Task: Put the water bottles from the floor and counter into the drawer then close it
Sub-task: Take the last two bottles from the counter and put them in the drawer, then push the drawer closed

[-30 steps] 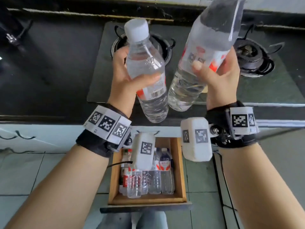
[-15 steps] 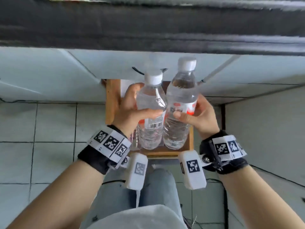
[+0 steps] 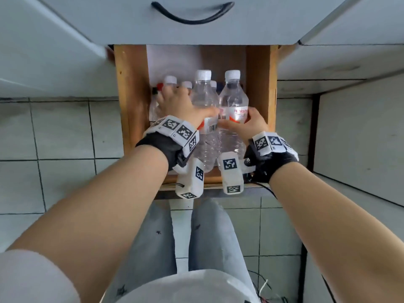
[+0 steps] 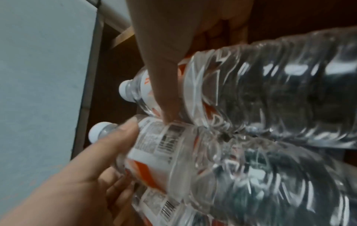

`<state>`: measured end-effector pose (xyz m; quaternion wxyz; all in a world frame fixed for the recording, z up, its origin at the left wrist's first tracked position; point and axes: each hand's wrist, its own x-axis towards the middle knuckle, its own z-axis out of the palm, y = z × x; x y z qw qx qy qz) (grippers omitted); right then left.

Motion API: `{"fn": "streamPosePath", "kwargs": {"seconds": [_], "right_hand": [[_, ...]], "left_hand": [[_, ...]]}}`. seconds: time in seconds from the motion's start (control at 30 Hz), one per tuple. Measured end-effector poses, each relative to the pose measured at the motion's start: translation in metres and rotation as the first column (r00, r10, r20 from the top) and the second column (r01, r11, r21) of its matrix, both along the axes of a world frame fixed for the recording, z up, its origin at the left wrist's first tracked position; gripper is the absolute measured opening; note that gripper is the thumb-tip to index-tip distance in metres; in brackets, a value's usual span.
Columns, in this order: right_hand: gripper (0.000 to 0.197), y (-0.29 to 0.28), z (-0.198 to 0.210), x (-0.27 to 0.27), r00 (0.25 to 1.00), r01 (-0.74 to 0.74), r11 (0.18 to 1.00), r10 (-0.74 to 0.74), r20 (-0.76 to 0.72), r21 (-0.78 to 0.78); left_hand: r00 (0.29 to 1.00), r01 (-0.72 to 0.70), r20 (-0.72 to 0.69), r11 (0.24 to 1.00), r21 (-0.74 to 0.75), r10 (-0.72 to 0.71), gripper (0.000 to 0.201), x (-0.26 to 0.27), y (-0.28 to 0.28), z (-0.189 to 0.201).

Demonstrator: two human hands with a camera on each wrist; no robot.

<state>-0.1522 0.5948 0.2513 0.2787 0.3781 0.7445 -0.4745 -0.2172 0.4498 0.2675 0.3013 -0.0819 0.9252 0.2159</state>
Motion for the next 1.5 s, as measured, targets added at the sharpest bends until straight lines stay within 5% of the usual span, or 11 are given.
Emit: {"fn": "streamPosePath", "kwargs": {"seconds": [0.1,0.37,0.53,0.63,0.73,0.9,1.07,1.3,1.4,1.5], "right_hand": [[0.082,-0.006,-0.004,-0.002,0.996,-0.063,0.998,0.061,0.069,0.023],[0.096,-0.008,-0.007,0.000,0.990,-0.111,0.990,0.102,0.099,0.087],[0.095,-0.007,-0.011,0.000,0.986,-0.116,0.992,0.110,0.122,0.045],[0.086,-0.009,-0.005,0.005,0.998,-0.012,0.997,0.007,0.063,0.081],[0.048,-0.018,0.016,0.022,0.983,0.123,0.988,-0.109,-0.146,0.089],[0.005,-0.042,0.052,0.065,0.966,0.167,0.927,-0.222,-0.132,-0.337],[0.040,-0.066,0.050,0.121,0.977,0.190,0.880,-0.212,-0.003,-0.435],[0.024,-0.092,0.044,0.175,0.936,0.311,0.855,-0.350,-0.021,-0.415],[0.033,-0.085,0.035,0.178,0.885,0.406,0.844,-0.458,-0.080,-0.350],[0.038,-0.079,0.025,0.177,0.828,0.491,0.812,-0.548,-0.122,-0.315]], "left_hand": [[0.999,0.023,0.038,0.993,-0.113,-0.019,0.080,-0.006,-0.002,-0.017],[0.992,0.072,-0.096,0.994,-0.081,-0.080,0.084,0.019,-0.008,-0.030],[0.994,-0.047,-0.096,0.992,0.114,0.058,0.087,0.018,-0.018,-0.026],[0.975,-0.166,-0.097,0.942,0.292,0.202,0.075,0.019,-0.027,-0.010],[0.936,-0.315,0.001,0.838,0.446,0.351,0.047,0.031,-0.043,0.015],[0.843,-0.525,0.279,0.591,0.613,0.459,0.022,0.072,-0.073,0.042],[0.833,-0.550,0.359,0.556,0.623,0.422,0.019,0.115,-0.092,0.042],[0.792,-0.602,0.481,0.609,0.517,0.376,0.036,0.182,-0.136,0.027],[0.764,-0.634,0.493,0.623,0.458,0.415,0.026,0.201,-0.147,0.018],[0.742,-0.670,0.424,0.557,0.491,0.519,0.013,0.203,-0.149,0.012]]}}
